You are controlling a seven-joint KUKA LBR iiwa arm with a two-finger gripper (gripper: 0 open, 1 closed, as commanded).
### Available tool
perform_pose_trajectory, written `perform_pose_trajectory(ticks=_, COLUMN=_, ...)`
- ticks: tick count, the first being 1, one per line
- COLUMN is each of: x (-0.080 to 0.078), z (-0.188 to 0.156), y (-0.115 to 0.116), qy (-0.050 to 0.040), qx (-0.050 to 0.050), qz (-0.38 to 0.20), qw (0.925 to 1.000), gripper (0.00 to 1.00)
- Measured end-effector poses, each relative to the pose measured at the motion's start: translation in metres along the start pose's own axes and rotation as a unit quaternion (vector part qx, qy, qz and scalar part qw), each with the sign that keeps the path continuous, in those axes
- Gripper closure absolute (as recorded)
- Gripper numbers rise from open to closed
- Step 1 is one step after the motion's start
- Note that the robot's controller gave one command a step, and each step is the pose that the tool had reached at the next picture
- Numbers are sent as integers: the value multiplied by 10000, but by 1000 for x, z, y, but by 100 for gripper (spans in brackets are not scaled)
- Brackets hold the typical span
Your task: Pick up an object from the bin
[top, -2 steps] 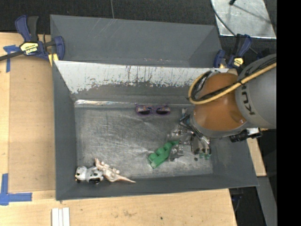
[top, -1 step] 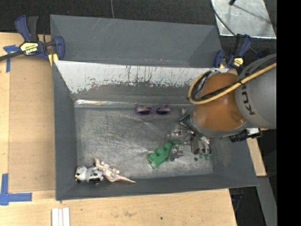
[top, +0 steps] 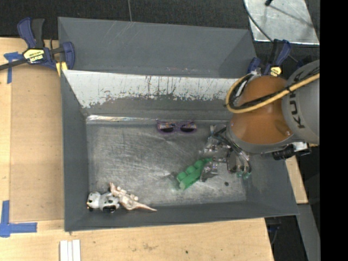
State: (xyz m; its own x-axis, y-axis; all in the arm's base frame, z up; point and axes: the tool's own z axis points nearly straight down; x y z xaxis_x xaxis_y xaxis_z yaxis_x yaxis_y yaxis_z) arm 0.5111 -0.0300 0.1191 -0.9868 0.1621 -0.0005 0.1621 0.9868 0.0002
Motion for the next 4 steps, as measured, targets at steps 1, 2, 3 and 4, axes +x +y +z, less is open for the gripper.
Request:
perform_pose_trajectory(ticks=1, x=3, z=-55, y=6, qy=22, qx=3, qz=-45, qw=10000, gripper=100)
perform_pose_trajectory(ticks=2, x=-8, z=-43, y=2, qy=-89, qx=-6, qz=-32, qw=10000, gripper=100)
perform_pose_trajectory(ticks=3, x=-7, z=-25, y=1, qy=-52, qx=-1, qz=-17, qw=10000, gripper=100)
perform_pose_trajectory(ticks=4, x=-4, z=-15, y=1, qy=14, qx=6, qz=-6, qw=10000, gripper=100)
